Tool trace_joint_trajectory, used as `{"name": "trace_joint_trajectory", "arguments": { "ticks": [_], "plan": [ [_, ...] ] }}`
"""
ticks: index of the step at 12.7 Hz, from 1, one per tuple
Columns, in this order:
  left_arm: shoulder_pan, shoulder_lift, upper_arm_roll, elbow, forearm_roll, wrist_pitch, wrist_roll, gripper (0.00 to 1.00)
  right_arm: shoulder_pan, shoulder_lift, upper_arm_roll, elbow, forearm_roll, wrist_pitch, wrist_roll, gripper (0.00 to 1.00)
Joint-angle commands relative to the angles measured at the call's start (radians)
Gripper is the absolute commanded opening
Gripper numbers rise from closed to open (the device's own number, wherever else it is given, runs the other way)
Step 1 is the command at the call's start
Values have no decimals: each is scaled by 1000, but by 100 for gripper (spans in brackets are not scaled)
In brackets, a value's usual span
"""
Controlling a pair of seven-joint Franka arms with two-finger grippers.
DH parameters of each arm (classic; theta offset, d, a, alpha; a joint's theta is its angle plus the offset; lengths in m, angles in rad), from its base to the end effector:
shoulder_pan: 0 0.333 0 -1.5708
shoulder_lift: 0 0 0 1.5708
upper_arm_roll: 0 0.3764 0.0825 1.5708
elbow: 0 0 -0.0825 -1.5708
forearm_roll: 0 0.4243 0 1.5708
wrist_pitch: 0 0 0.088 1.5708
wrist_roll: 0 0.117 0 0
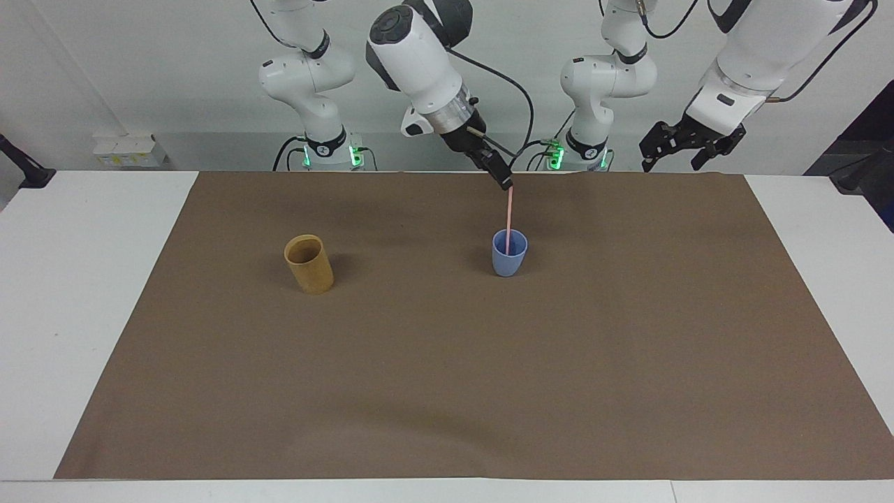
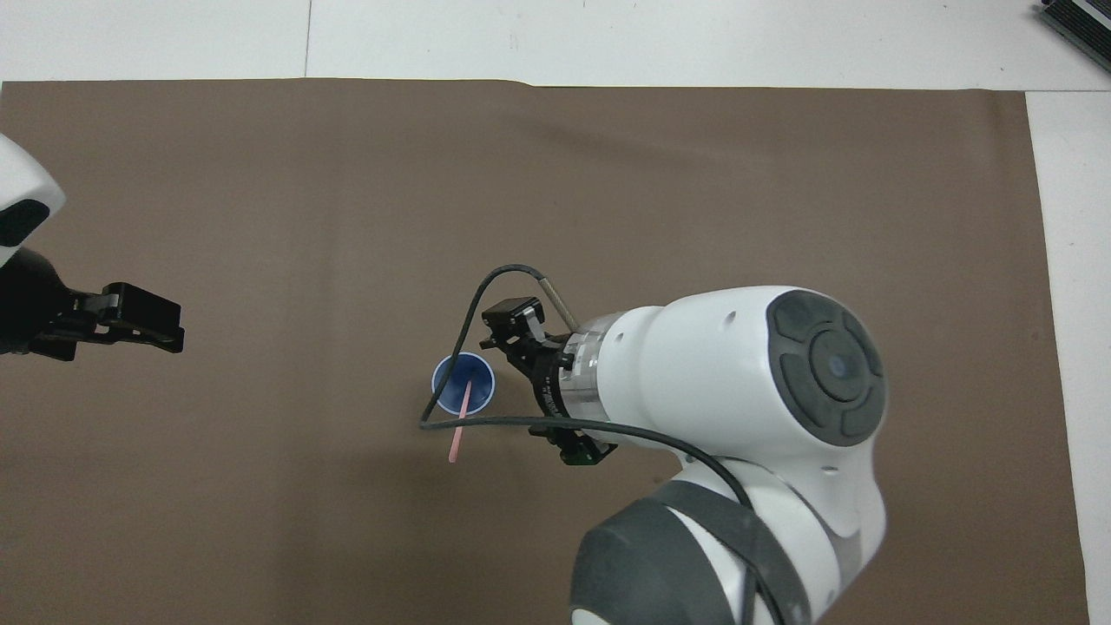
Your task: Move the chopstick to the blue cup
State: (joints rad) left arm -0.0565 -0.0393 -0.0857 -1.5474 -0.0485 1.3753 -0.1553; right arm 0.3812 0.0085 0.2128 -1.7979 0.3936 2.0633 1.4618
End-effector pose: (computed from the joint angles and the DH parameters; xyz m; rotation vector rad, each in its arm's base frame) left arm 0.5510 -0.0865 0.6937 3.1096 0.0111 -0.2151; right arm 0.5120 0.3736 0.6038 -2.3814 1.3179 0.2576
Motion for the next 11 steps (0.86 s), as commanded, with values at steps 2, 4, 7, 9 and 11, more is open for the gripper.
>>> {"name": "trace_joint_trajectory", "arguments": {
  "ticks": [2, 4, 7, 9, 11],
  "plan": [
    [17, -5, -6, 6, -14, -16, 2, 100, -151, -90, 5, -12, -81, -112, -229, 100],
    [17, -5, -6, 6, -14, -16, 2, 100, -234, -123, 5, -11, -120, -164, -378, 100],
    [17, -5, -6, 6, -14, -16, 2, 100, -307, -133, 5, 15, -289, -232, -649, 100],
    [17, -5, -6, 6, -14, -16, 2, 100, -367, -92, 5, 73, -358, -282, -818, 100],
    [17, -5, -6, 6, -14, -16, 2, 100, -432, -55, 0, 162, -369, -377, -969, 100]
  ]
}}
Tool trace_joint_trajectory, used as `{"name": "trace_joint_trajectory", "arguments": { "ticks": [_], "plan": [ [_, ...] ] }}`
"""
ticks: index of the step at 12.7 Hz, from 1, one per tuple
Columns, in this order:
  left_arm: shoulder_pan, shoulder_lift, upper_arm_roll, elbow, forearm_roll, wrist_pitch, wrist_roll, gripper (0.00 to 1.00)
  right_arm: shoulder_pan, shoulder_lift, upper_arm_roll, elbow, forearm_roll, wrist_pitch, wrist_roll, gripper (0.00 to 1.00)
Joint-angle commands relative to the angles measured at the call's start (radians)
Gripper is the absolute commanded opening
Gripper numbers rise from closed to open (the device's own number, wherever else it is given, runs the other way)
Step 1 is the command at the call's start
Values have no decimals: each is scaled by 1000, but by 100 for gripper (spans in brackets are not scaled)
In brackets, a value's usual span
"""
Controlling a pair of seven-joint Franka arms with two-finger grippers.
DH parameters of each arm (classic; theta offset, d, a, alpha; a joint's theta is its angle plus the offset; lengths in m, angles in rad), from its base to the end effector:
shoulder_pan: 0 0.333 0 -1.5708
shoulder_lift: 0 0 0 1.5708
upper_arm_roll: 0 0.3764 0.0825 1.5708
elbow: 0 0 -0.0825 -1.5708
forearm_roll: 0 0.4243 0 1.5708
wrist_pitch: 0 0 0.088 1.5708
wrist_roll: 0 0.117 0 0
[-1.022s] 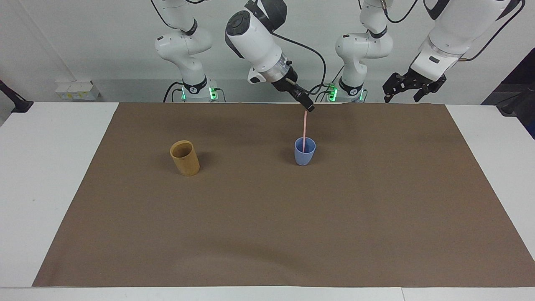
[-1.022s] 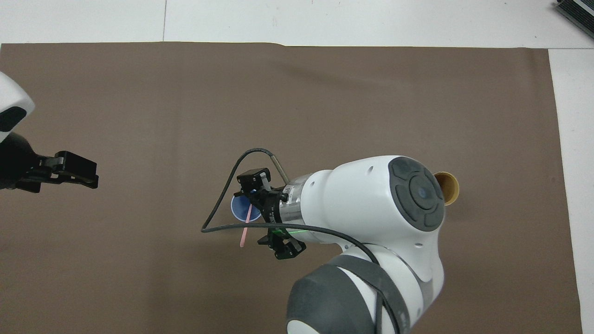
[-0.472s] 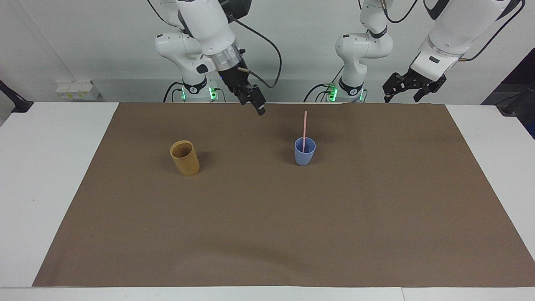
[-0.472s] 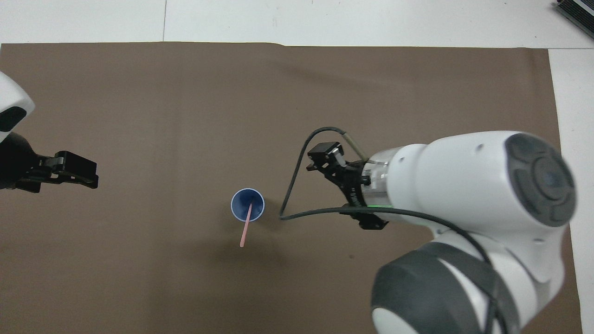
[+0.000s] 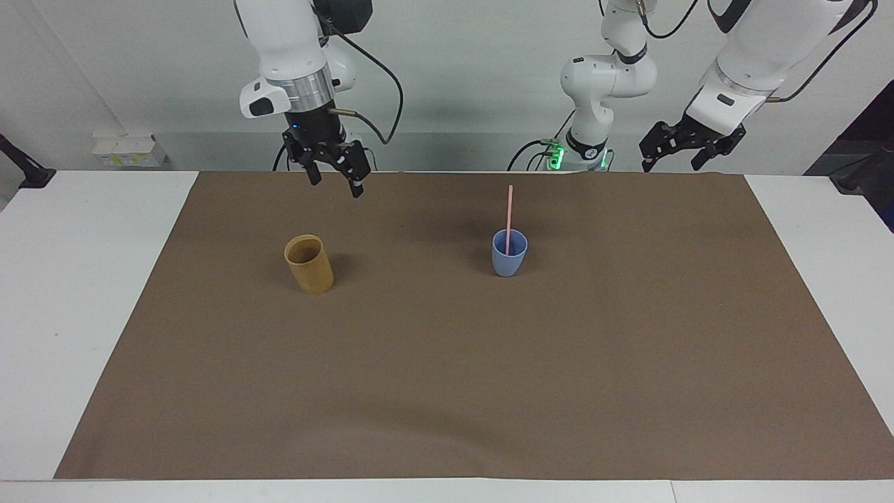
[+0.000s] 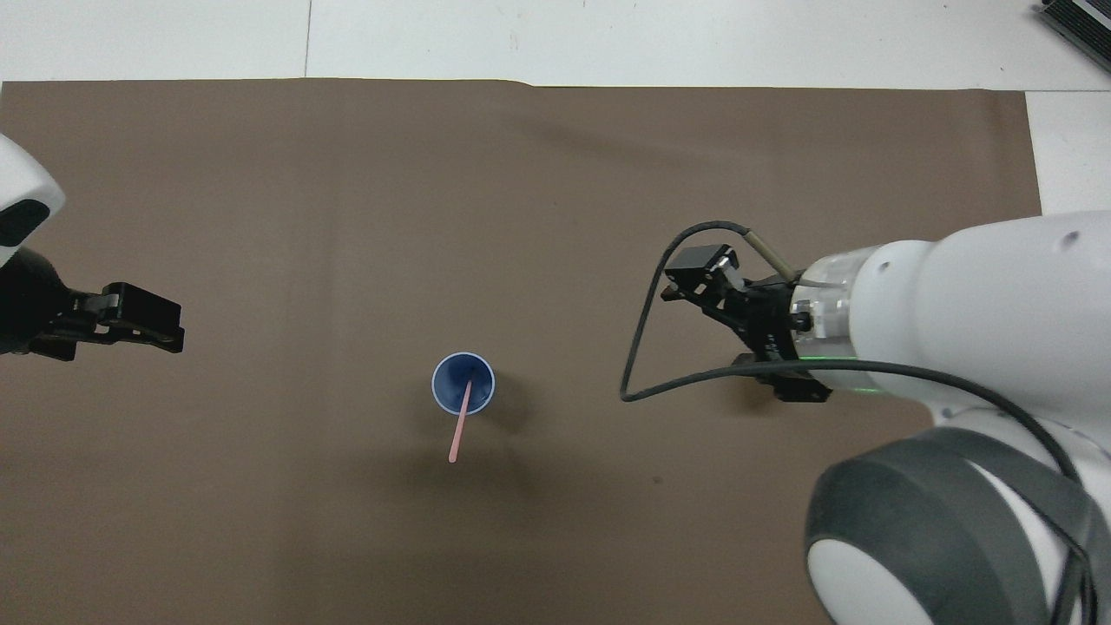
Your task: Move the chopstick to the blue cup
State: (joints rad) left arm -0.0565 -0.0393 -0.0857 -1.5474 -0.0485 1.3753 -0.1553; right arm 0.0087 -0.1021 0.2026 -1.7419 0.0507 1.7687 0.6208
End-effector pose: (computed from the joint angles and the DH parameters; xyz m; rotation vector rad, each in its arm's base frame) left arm 0.5510 -0.0865 0.6937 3.1096 0.0111 -0.2151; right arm 0.5606 0.1316 0.6629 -2.9931 0.6317 -0.1593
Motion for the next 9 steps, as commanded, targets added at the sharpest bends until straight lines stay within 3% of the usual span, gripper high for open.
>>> {"name": "trace_joint_trajectory", "arguments": {
  "ticks": [1, 4, 9],
  "plan": [
    [17, -5, -6, 6, -14, -16, 2, 100, -68, 88, 11, 158, -46, -113, -175, 100],
    [17, -5, -6, 6, -14, -16, 2, 100, -93, 168, 9, 289, -104, -182, -263, 100],
    [17, -5, -6, 7, -14, -16, 2, 100, -122, 159, -35, 291, -109, -167, -389, 100]
  ]
}}
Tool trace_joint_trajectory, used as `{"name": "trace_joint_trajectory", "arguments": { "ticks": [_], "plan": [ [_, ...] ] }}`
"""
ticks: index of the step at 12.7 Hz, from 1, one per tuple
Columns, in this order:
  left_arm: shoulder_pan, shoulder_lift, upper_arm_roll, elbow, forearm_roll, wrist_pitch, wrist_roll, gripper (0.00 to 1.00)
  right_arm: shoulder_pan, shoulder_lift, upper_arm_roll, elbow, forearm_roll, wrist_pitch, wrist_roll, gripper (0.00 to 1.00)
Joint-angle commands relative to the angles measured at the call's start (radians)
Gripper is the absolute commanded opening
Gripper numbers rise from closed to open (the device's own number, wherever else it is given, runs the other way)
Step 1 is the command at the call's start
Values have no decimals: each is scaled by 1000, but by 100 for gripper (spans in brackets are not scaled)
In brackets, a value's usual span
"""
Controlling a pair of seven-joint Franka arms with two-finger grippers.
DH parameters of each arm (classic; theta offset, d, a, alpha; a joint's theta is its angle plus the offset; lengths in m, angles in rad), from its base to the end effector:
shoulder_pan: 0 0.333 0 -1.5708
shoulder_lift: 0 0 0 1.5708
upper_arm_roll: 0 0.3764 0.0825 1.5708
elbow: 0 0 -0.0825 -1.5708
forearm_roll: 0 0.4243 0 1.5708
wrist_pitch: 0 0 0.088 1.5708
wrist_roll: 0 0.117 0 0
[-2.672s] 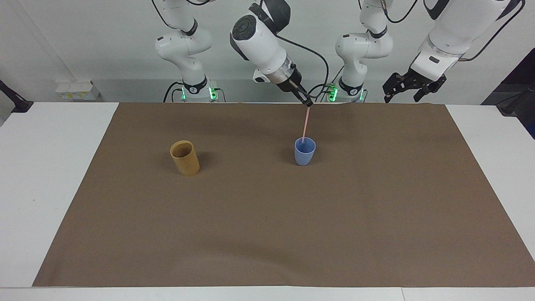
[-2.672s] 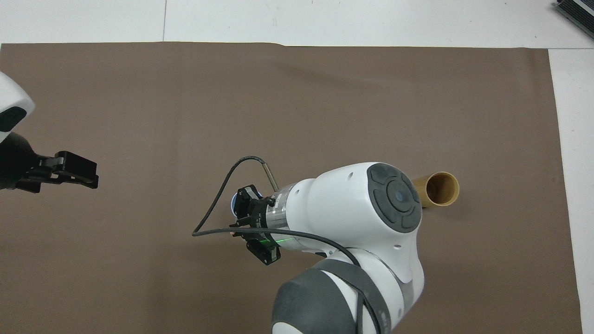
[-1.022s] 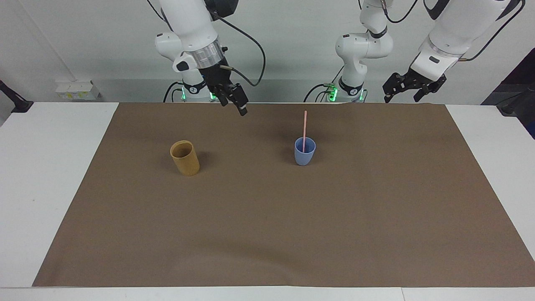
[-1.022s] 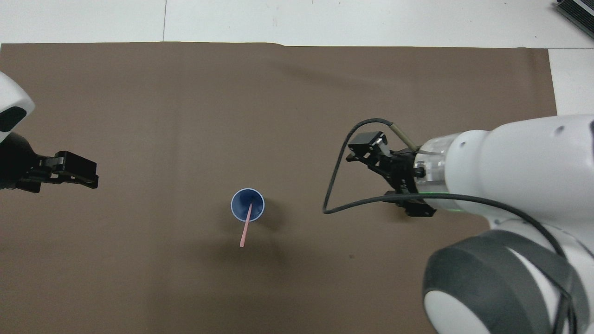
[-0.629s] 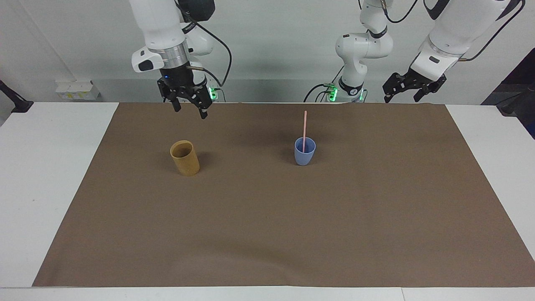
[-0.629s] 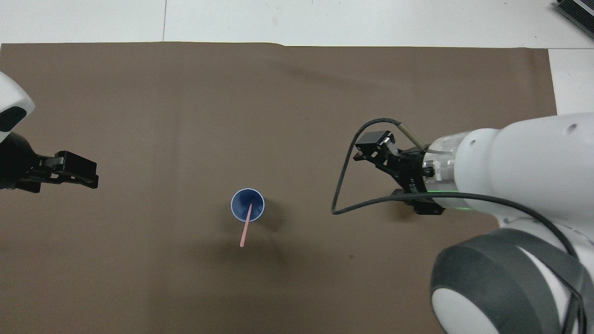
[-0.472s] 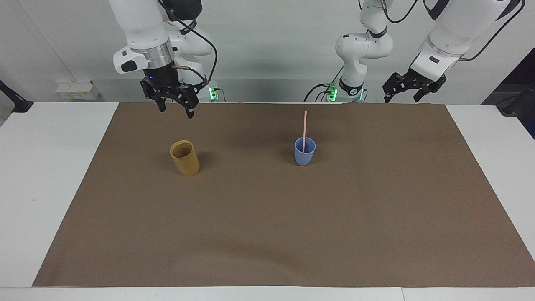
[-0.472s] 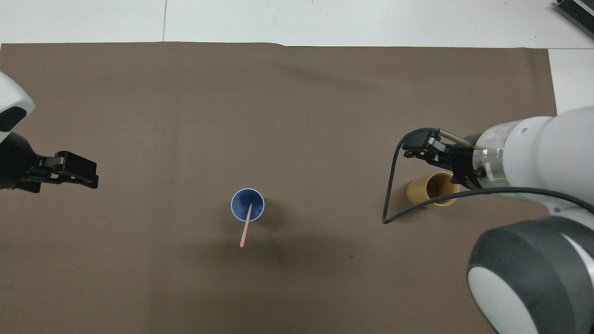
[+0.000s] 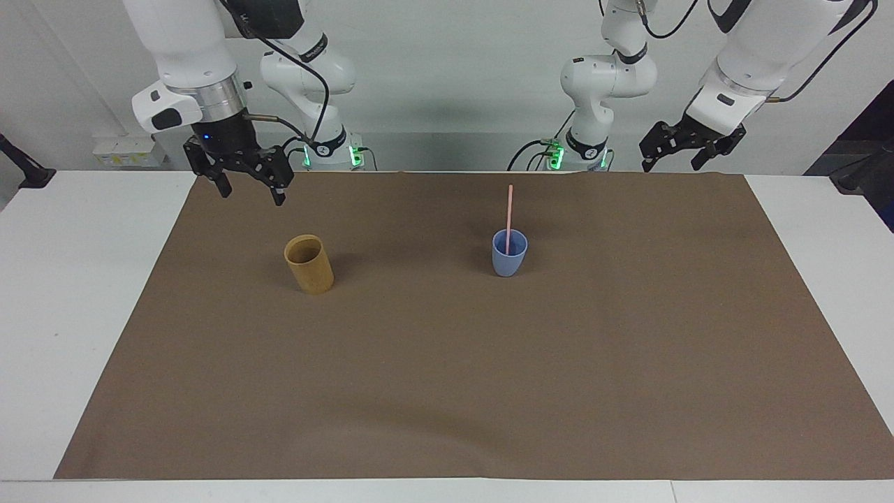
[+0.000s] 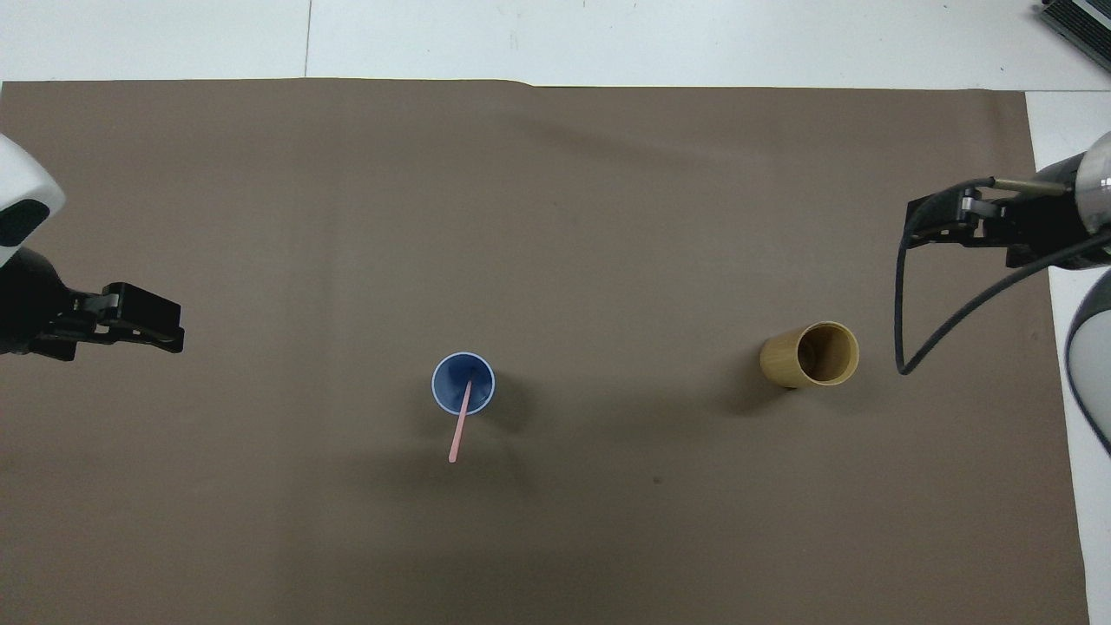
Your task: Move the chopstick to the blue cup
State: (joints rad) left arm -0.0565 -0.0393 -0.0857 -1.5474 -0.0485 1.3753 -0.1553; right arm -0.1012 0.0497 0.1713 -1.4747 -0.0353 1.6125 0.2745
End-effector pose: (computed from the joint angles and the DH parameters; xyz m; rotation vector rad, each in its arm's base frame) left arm 0.5510 -0.0865 0.6937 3.1096 0.0111 -0.2151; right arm 0.6178 0.0361 0.6986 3.1106 -0.3201 0.1441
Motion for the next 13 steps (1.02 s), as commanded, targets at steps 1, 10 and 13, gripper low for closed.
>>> {"name": "trace_joint_trajectory", "arguments": {
  "ticks": [1, 10, 13],
  "plan": [
    [17, -5, -6, 6, -14, -16, 2, 100, -12, 3, -4, 24, -38, -9, -54, 100],
    [17, -5, -6, 6, -14, -16, 2, 100, -12, -91, -6, -98, -3, -65, -123, 100],
    [17, -5, -6, 6, -14, -16, 2, 100, -12, -97, -6, -105, 3, -77, -113, 100]
  ]
}}
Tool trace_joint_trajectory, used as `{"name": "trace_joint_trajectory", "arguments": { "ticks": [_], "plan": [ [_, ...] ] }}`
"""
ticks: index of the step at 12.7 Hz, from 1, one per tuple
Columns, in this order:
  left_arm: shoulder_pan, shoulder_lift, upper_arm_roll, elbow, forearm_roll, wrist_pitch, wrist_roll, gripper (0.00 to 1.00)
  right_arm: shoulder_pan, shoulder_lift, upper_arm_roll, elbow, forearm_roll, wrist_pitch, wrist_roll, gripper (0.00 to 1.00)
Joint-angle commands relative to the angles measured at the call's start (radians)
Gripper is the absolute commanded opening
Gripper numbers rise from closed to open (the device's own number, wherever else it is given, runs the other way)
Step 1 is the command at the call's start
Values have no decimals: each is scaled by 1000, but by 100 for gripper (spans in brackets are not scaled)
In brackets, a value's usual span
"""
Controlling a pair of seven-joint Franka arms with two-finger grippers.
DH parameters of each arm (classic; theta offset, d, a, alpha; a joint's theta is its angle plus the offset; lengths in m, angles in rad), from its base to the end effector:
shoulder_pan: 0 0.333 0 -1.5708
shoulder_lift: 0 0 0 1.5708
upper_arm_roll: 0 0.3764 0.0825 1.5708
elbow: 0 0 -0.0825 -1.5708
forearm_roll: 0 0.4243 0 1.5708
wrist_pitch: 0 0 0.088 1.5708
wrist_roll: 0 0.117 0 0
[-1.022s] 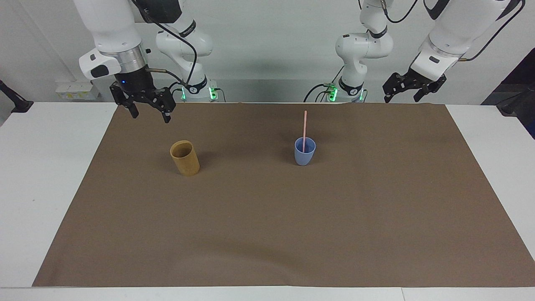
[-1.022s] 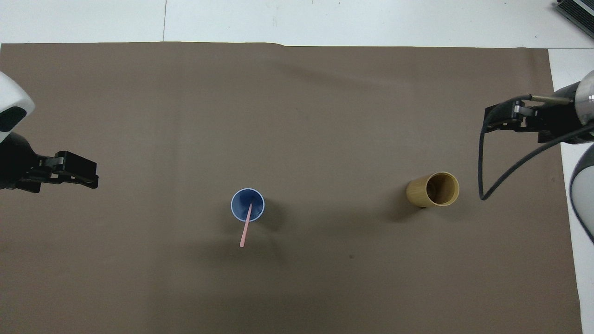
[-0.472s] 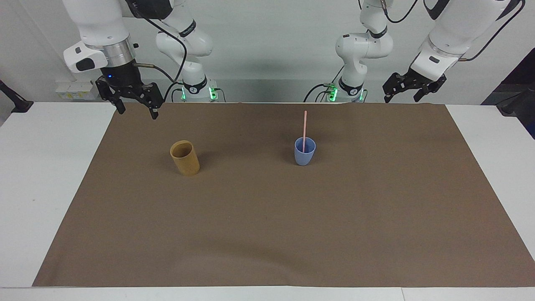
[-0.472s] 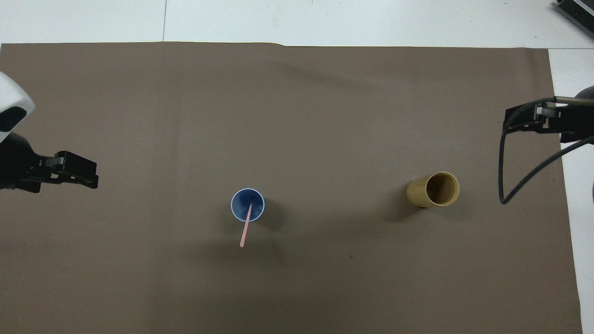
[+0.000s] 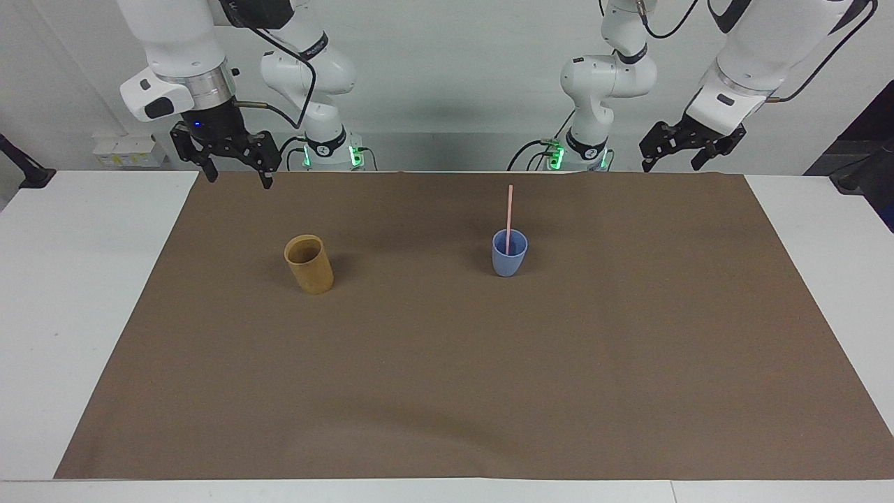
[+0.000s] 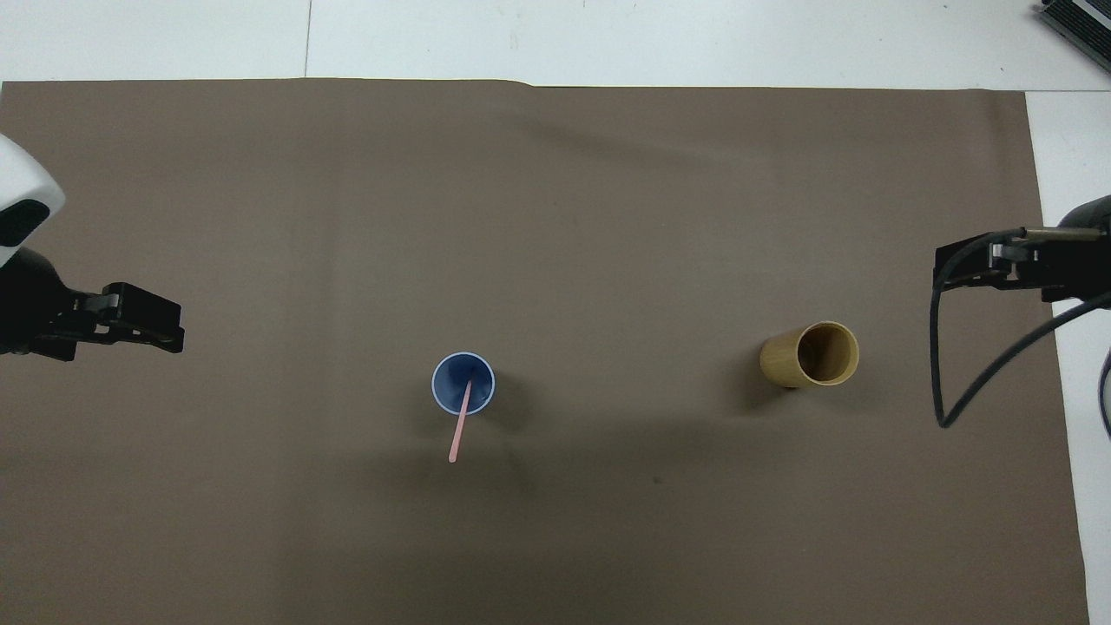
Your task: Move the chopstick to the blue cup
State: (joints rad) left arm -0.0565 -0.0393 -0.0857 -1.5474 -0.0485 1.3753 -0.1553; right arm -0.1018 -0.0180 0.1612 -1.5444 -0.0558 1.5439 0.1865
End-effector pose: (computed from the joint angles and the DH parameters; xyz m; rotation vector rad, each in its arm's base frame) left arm 0.5510 -0.0865 0.6937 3.1096 0.0111 -0.2151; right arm 0.5853 0.0292 0.6967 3.0789 -0.1990 0.0375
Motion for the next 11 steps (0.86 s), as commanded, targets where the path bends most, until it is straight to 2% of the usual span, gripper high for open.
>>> {"name": "trace_joint_trajectory", "arguments": {
  "ticks": [1, 11],
  "plan": [
    [17, -5, -6, 6, -14, -16, 2, 100, -12, -42, 4, -54, 25, -13, -21, 100],
    [17, -5, -6, 6, -14, -16, 2, 100, -12, -45, 4, -51, 77, -1, 1, 100]
  ]
}}
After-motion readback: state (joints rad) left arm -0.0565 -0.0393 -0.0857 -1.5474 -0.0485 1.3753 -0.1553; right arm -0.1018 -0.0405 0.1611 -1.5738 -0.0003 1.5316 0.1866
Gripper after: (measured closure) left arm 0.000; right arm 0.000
